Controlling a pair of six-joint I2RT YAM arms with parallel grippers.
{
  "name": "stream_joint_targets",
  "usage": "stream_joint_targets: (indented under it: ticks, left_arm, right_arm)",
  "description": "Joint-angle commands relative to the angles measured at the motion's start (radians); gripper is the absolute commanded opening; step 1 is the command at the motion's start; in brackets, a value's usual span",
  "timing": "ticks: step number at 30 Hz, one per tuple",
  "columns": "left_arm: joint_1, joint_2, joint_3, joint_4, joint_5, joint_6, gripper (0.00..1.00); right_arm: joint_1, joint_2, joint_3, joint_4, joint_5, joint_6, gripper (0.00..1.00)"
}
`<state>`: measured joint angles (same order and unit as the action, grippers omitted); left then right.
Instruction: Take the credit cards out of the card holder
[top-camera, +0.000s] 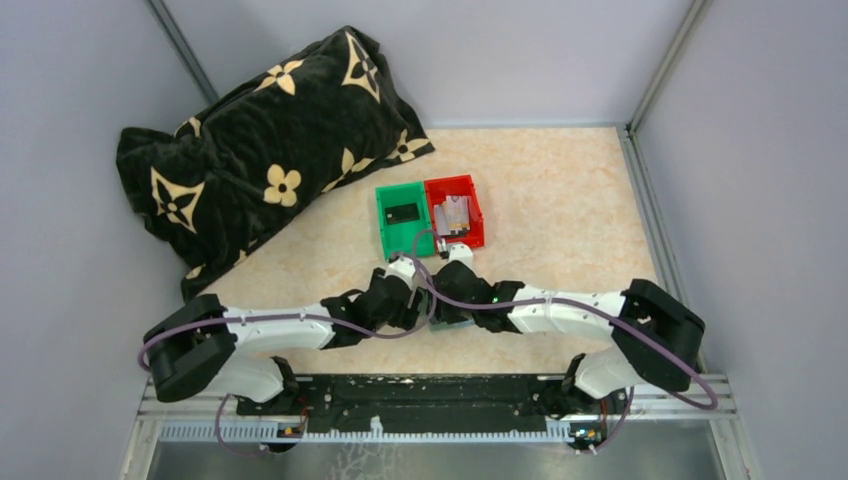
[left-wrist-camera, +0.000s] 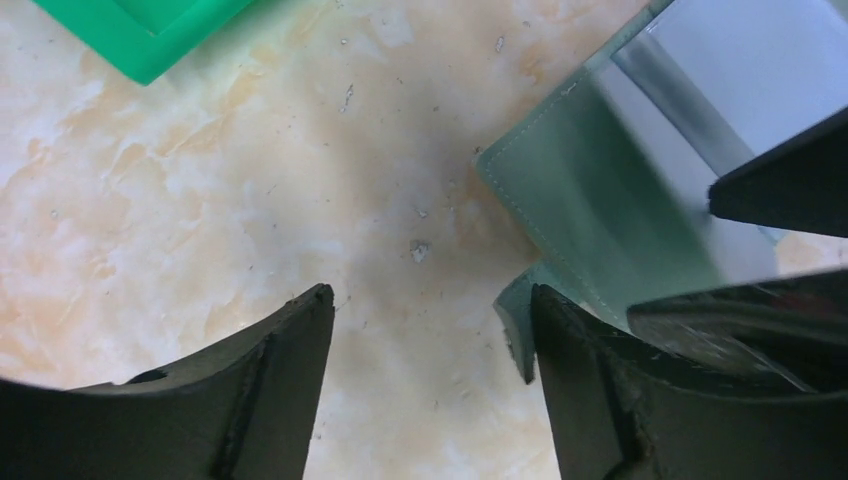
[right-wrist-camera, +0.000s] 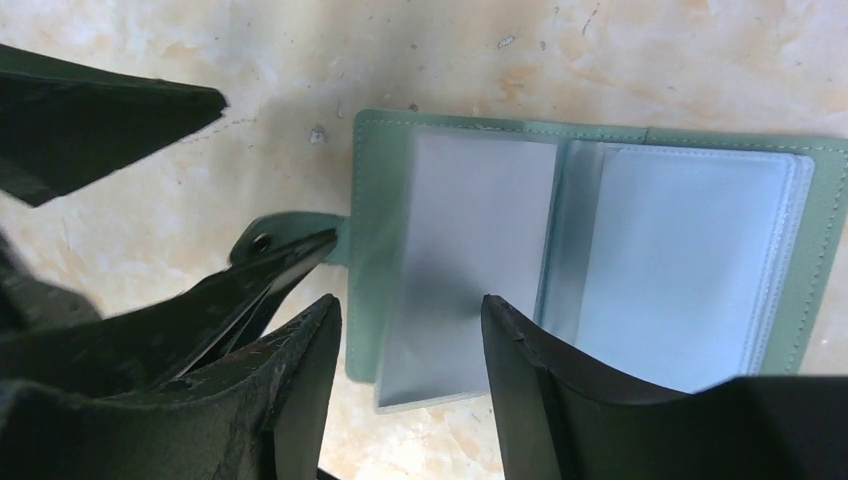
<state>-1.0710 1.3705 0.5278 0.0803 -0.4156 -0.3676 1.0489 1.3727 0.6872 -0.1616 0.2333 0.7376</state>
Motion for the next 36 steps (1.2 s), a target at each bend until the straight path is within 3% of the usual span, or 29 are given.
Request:
stream_joint_targets:
  ticks: [1, 8, 10, 13, 15, 18, 28, 33, 36]
  left_arm:
    - [-0.010, -0.100, -0.022, -0.021, -0.061, -0.078, 0.80]
    - [-0.010, -0.203, -0.044, 0.043, 0.029, -0.092, 0.84]
    - [-0.010, -0.209, -0.042, 0.080, 0.071, -0.086, 0.70]
    - [-0.010, -0.172, -0.032, 0.133, 0.099, -0.074, 0.38]
    - [-0.010, -0.117, -0.004, 0.142, 0.095, -0.059, 0.16]
    - [-0.010, -0.024, 0.031, 0.143, 0.092, -0.046, 0.00]
    - [-0.010, 0.120, 0.066, 0.189, 0.145, -0.030, 0.00]
    - [-0.010, 0.153, 0.079, 0.133, 0.093, -0.048, 0.00]
    - [-0.009, 0.154, 0.077, 0.135, 0.095, -0.048, 0.00]
  right_arm:
    - [0.010, 0.030, -0.003, 0.097, -0.019, 0.017, 0.55]
    - [0.010, 0.072, -0.010, 0.140, -0.039, 0.026, 0.55]
    - [0.010, 0.072, -0.017, 0.148, -0.041, 0.032, 0.55]
    - [0.010, 0.067, -0.029, 0.153, -0.045, 0.034, 0.53]
    - [0.010, 0.061, -0.039, 0.154, -0.044, 0.035, 0.34]
    - [0.010, 0.048, -0.045, 0.145, -0.042, 0.034, 0.10]
    - [0.010, -0.031, -0.074, 0.114, -0.003, 0.039, 0.07]
    - [0.002, -0.142, -0.062, -0.042, 0.146, 0.037, 0.29]
    - [-0.049, -0.186, -0.077, -0.068, 0.133, 0.023, 0.39]
